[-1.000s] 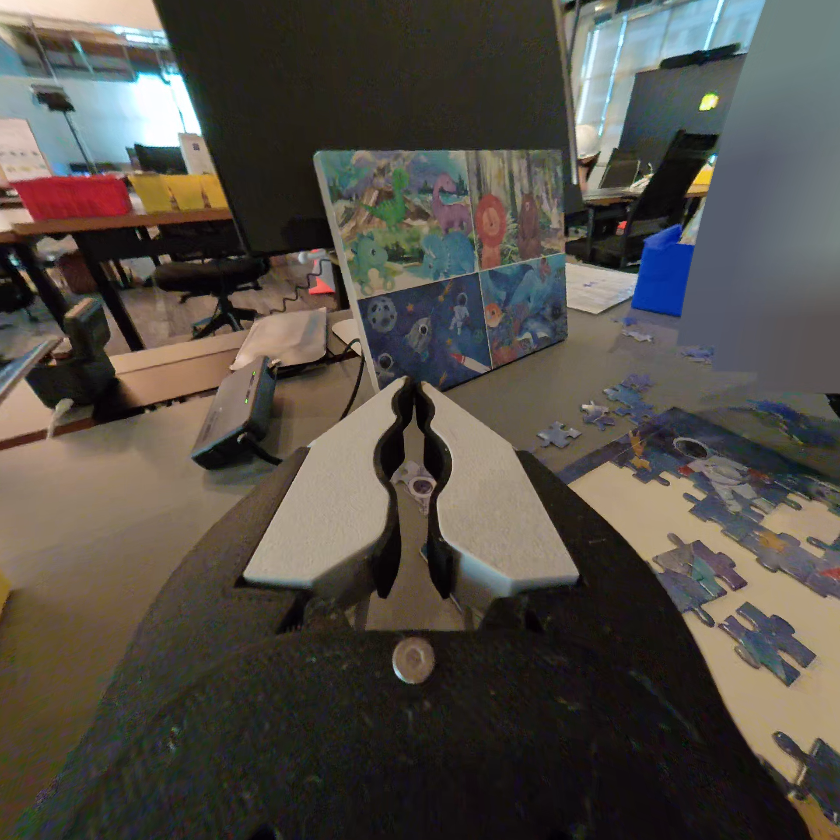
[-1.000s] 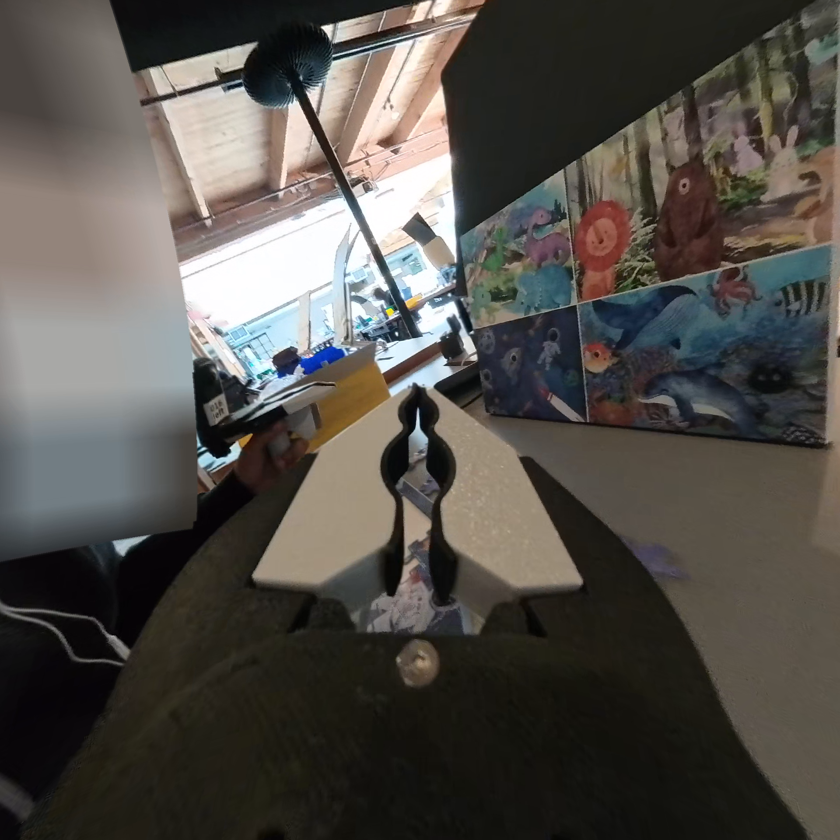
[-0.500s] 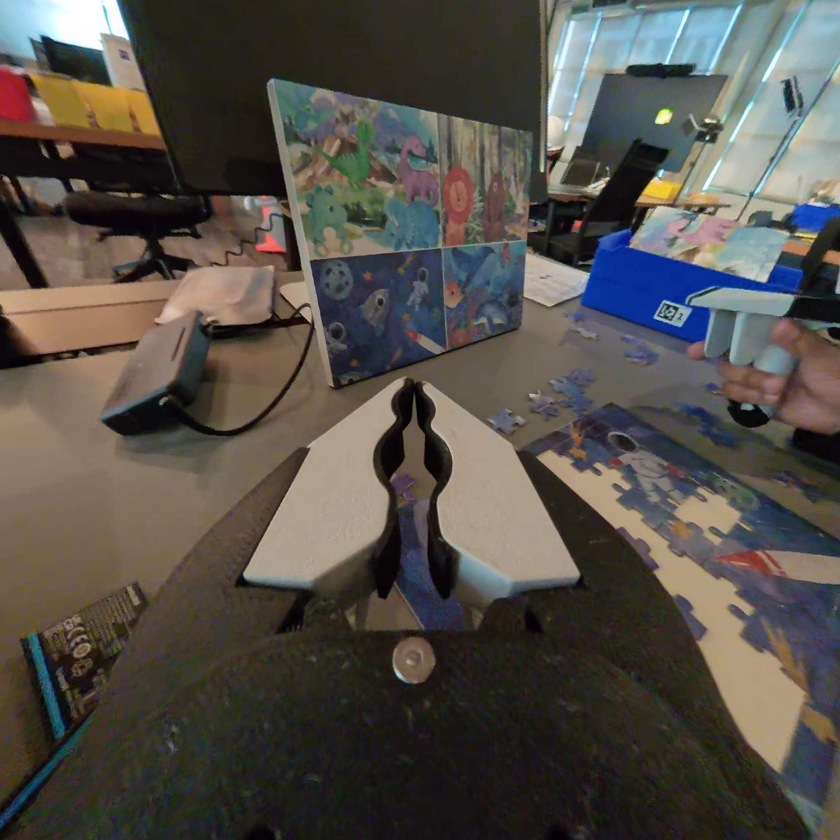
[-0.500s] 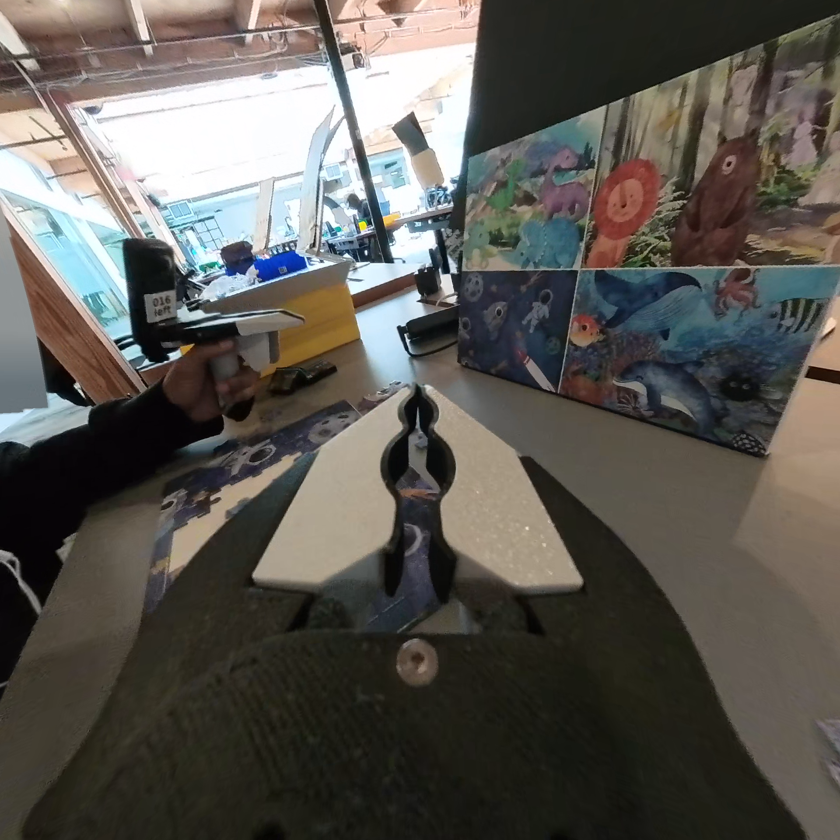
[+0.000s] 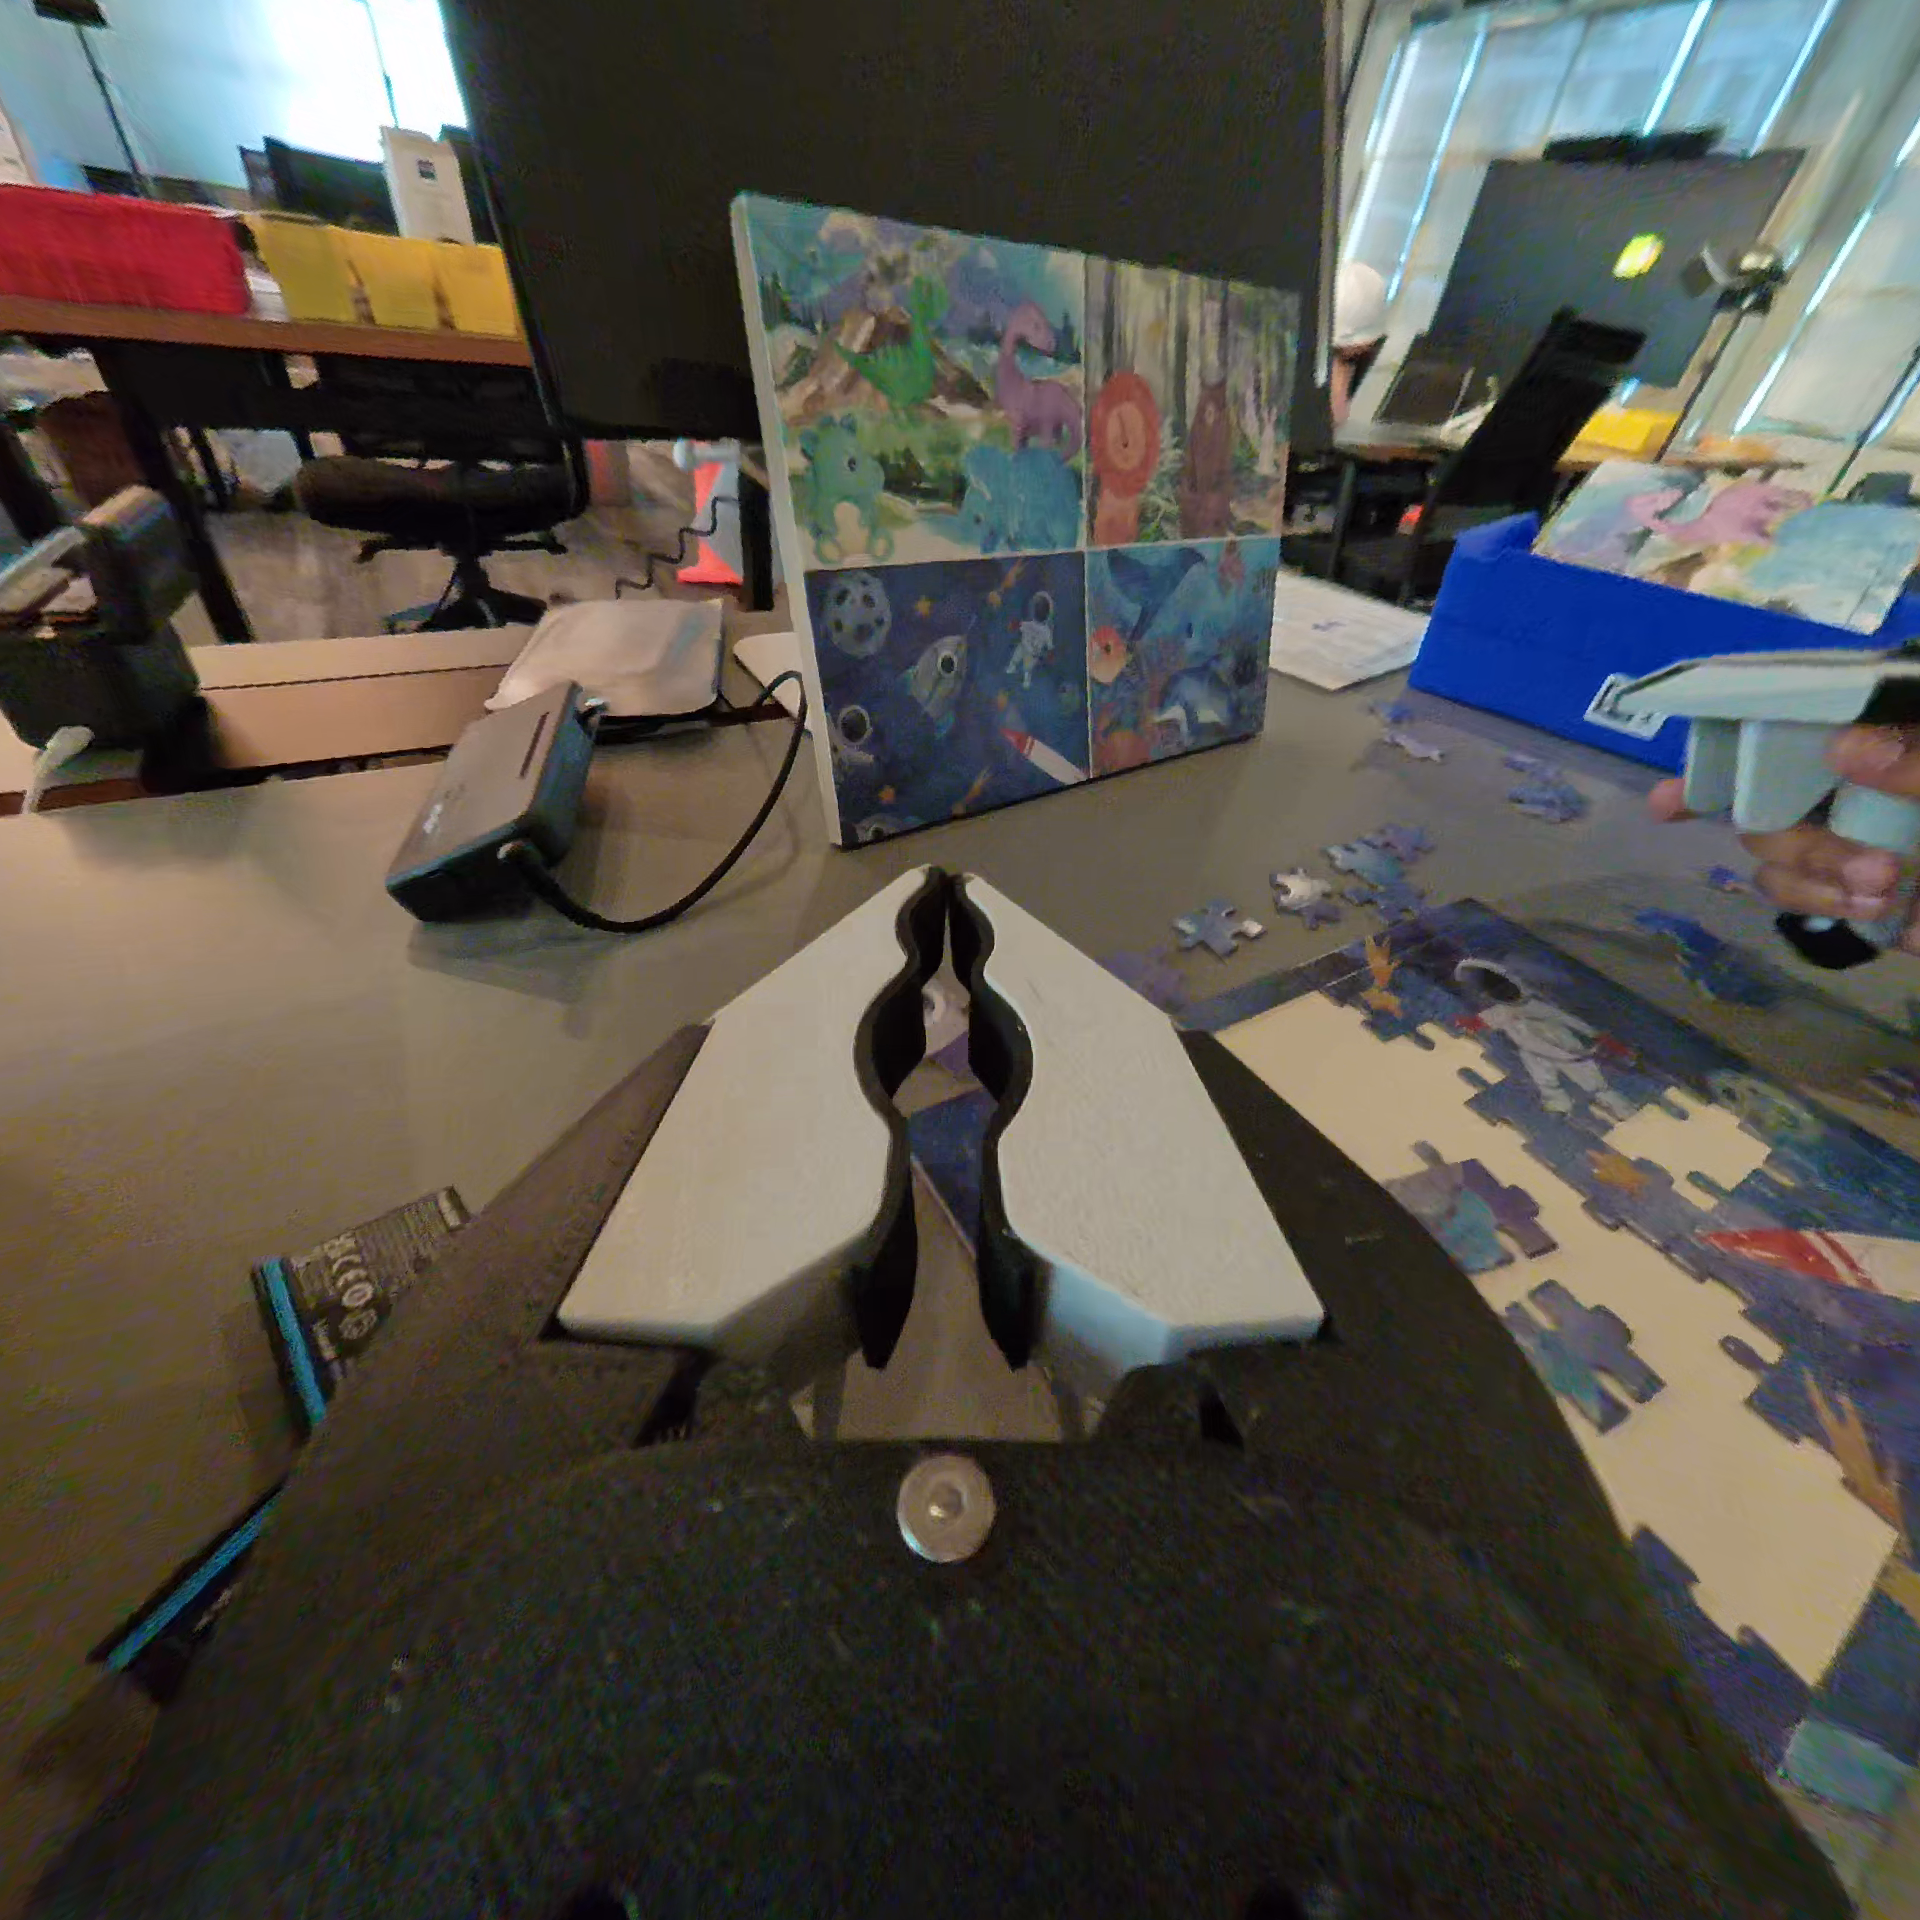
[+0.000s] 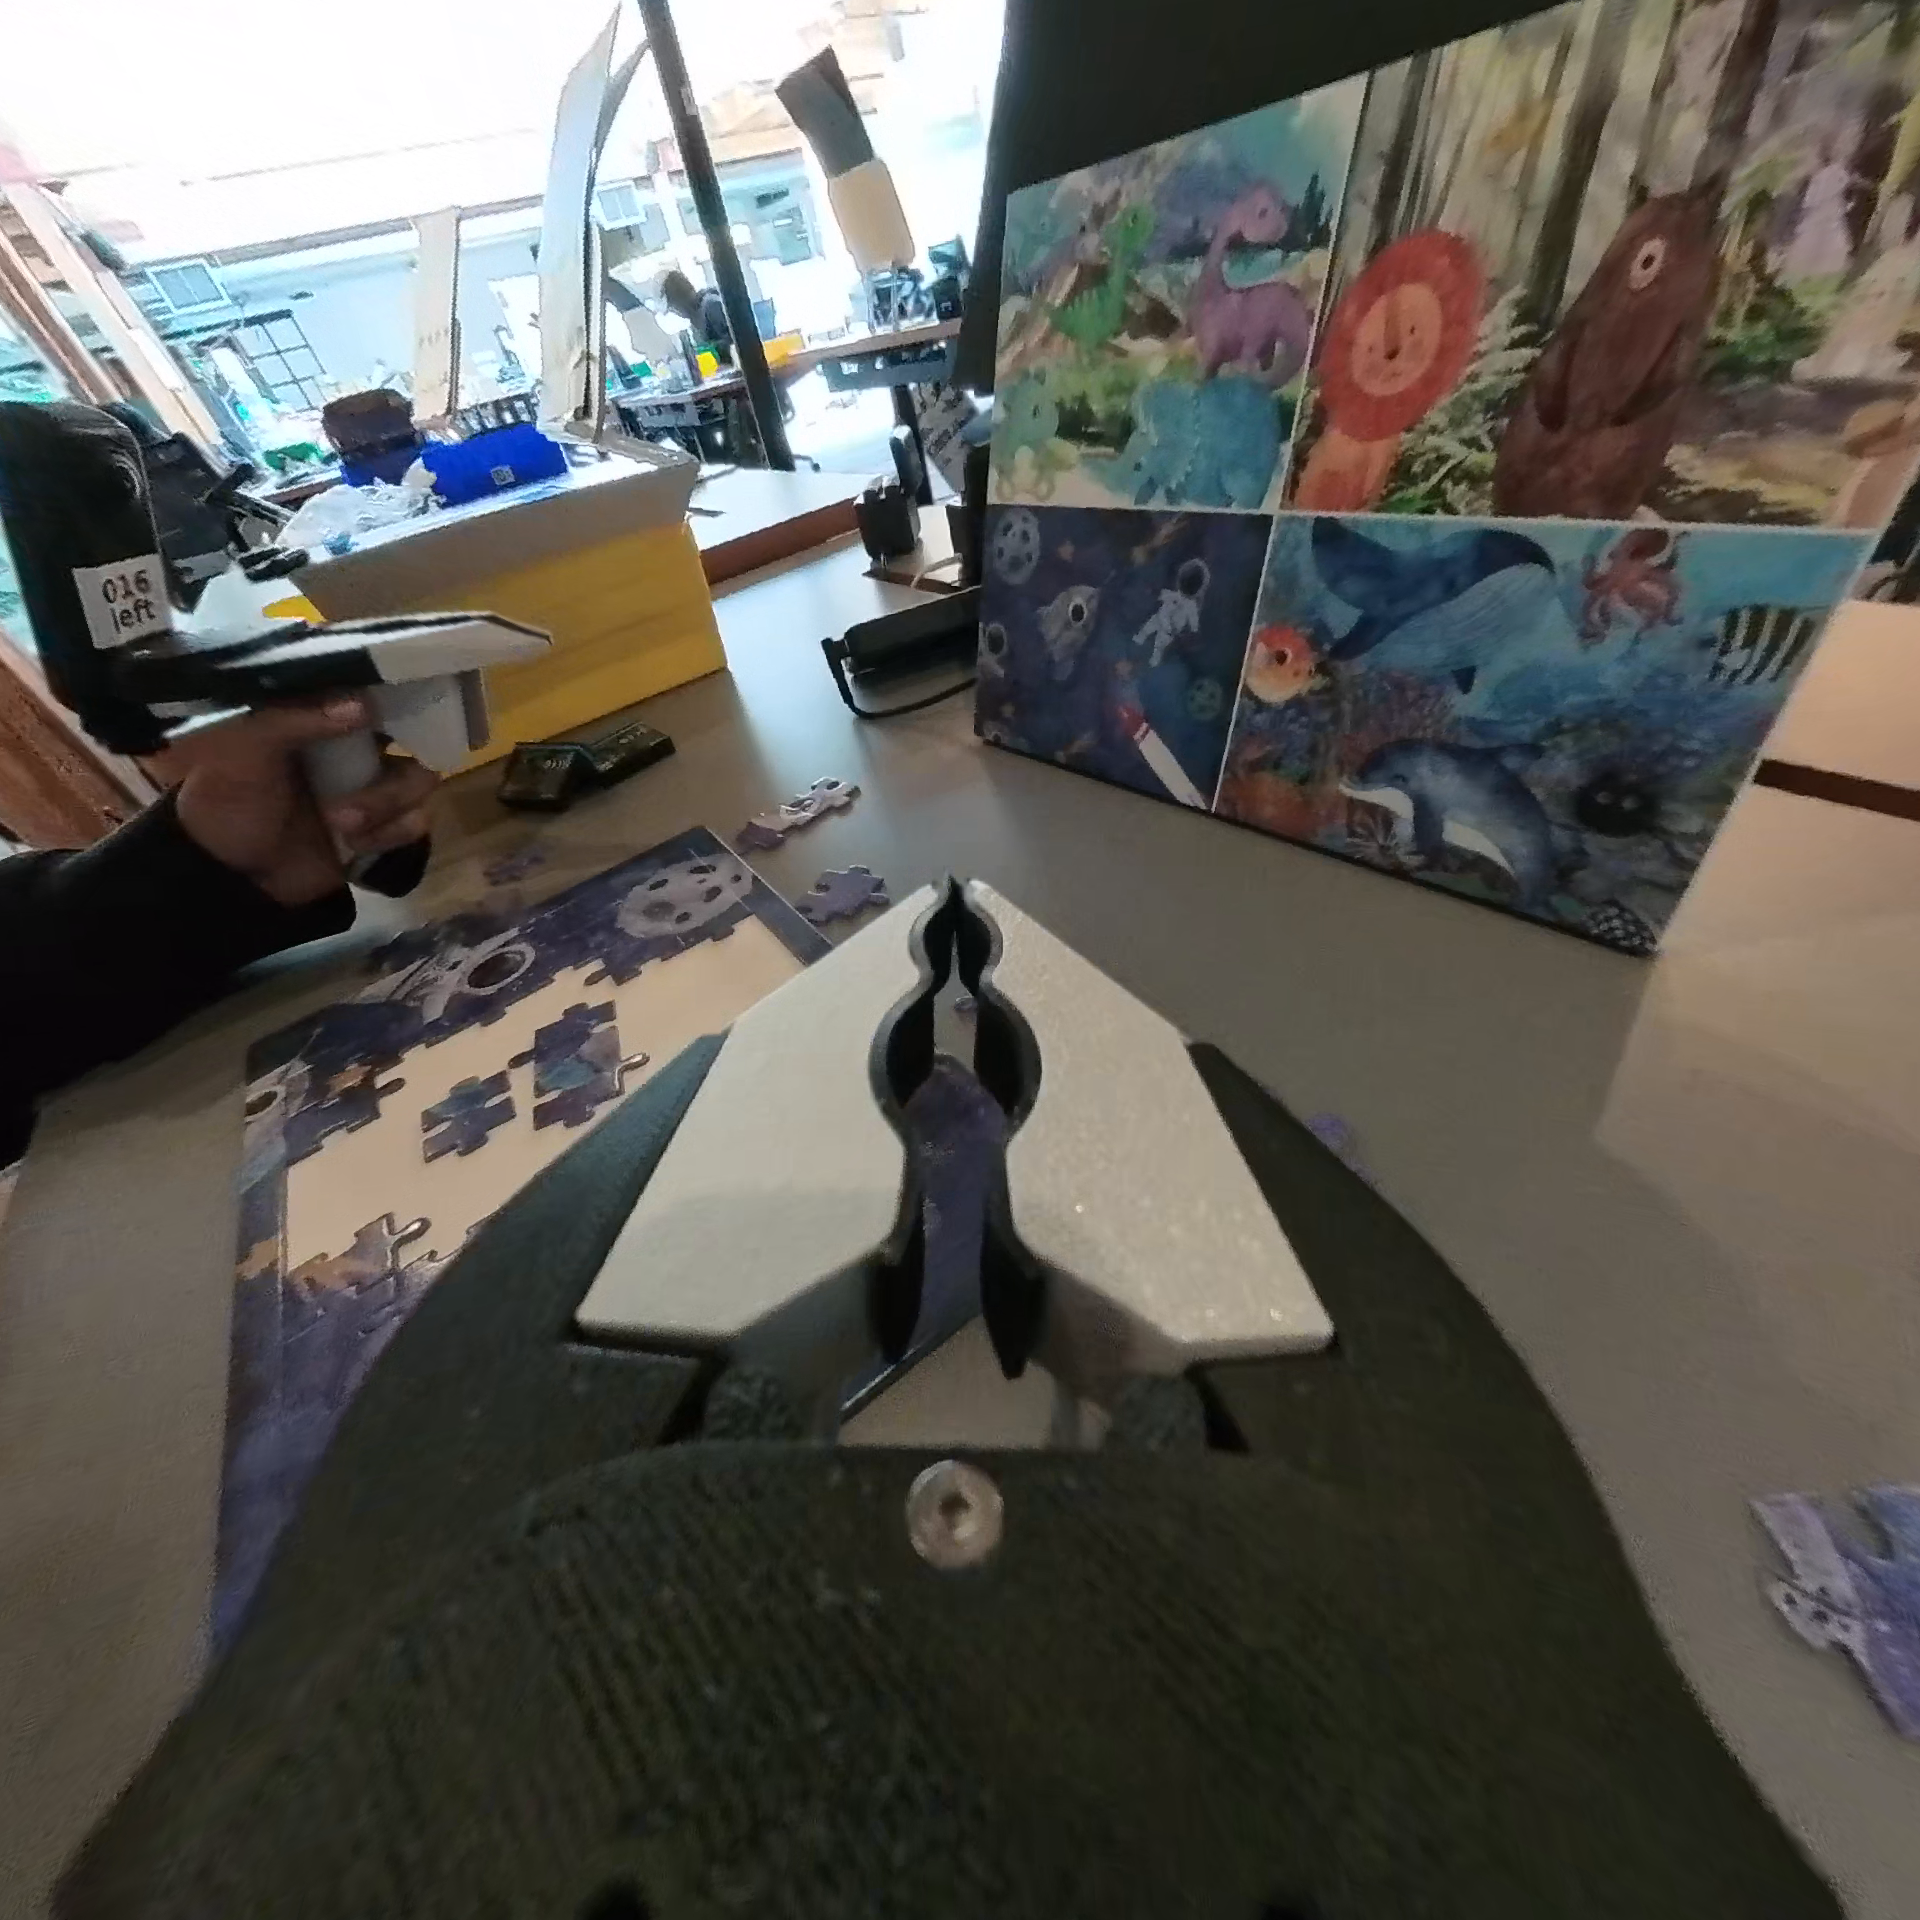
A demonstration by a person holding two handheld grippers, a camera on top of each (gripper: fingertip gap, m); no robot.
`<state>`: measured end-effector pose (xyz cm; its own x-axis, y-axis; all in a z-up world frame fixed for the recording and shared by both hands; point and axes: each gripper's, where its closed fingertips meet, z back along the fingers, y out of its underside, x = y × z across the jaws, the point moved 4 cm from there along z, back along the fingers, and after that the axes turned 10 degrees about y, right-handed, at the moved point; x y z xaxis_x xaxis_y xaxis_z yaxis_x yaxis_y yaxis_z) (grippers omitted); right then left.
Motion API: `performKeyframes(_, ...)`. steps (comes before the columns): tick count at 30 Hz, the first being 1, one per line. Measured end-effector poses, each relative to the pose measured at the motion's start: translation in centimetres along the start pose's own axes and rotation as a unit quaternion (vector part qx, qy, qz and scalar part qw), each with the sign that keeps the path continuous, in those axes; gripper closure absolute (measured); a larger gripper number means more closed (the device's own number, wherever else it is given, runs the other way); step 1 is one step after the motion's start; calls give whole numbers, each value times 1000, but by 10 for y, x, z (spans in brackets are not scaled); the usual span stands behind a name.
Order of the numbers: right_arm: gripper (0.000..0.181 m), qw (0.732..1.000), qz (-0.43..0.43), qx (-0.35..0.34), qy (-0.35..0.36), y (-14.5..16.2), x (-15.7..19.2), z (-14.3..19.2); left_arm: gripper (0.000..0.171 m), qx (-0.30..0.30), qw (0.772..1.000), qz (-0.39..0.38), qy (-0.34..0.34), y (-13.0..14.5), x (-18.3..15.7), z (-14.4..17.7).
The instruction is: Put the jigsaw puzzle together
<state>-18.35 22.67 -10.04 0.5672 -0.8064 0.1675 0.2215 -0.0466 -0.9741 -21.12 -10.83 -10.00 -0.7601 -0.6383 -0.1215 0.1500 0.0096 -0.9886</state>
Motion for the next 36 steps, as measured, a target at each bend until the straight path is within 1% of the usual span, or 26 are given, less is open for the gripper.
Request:
performKeyframes(4, 181, 1000, -5, 4, -6, 2, 2, -2, 171, 55, 998, -6, 0, 14, -3, -5)
performKeyframes(7, 181, 1000, 2, 12, 3, 5, 2, -4, 160, 137, 989, 43, 19, 39, -3, -14)
performKeyframes(8, 181, 1000, 6, 17, 7, 6, 2, -4, 157, 150, 986, 62, 25, 43, -3, -17)
performKeyframes(12, 181, 999, 17, 28, 13, 9, 3, -6, 153, 169, 981, 95, 14, 48, 6, -16)
performKeyframes(14, 181, 999, 21, 31, 14, 10, 3, -6, 153, 175, 979, 108, 15, 44, 9, -12)
performKeyframes(15, 181, 999, 24, 33, 16, 11, 3, -6, 153, 183, 975, 121, 37, 41, 5, -10)
performKeyframes(16, 181, 999, 28, 34, 18, 12, 3, -6, 157, 200, 967, 138, 81, 39, -4, -8)
performKeyframes(17, 181, 999, 31, 34, 20, 12, 3, -6, 159, 225, 953, 157, 131, 39, -15, -4)
performKeyframes(18, 181, 999, 33, 33, 21, 12, 3, -7, 153, 256, 937, 169, 165, 41, -23, 1)
performKeyframes(19, 181, 999, 34, 33, 21, 12, 3, -7, 152, 288, 926, 166, 182, 44, -27, 7)
performKeyframes(20, 181, 999, 36, 32, 20, 12, 4, -7, 158, 315, 920, 149, 182, 48, -29, 11)
performKeyframes(21, 181, 999, 38, 32, 20, 12, 5, -7, 169, 335, 917, 124, 175, 51, -29, 15)
performKeyframes(22, 181, 998, 42, 32, 20, 12, 6, -8, 171, 352, 916, 103, 164, 53, -29, 18)
performKeyframes(24, 181, 998, 51, 32, 23, 13, 7, -8, 171, 373, 911, 84, 151, 55, -30, 22)
performKeyframes(28, 181, 997, 59, 28, 31, 12, 6, -8, 171, 405, 903, 70, 127, 61, -24, 27)
performKeyframes(34, 181, 998, 46, 13, 38, 10, -1, -6, 171, 462, 874, 61, 136, 86, -28, 26)
performKeyframes(36, 181, 999, 35, 11, 36, 11, -4, -7, 171, 462, 874, 56, 140, 86, -31, 24)
